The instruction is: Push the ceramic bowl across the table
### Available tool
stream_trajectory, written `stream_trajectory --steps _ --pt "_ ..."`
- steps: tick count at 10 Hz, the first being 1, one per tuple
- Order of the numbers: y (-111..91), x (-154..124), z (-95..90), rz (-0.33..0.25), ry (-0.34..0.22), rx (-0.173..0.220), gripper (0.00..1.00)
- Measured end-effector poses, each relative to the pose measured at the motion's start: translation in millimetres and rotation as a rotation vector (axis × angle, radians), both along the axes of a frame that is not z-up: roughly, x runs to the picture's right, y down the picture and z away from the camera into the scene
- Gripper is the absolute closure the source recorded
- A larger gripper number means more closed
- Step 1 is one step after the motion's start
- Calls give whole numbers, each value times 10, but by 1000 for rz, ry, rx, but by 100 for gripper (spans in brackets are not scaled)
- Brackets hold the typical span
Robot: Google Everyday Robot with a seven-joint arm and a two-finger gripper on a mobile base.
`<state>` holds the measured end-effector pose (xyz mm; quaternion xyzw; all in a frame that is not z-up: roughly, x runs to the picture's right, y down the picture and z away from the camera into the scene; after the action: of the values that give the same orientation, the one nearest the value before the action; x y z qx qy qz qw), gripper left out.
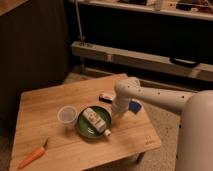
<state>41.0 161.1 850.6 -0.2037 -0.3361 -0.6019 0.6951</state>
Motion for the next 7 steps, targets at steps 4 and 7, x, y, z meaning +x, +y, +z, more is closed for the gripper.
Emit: stream_trajectory --steps 4,7 --pt "-52 -430 -20 -54 -86 15 100" --pt "27 -775 -91 -108 -149 26 100"
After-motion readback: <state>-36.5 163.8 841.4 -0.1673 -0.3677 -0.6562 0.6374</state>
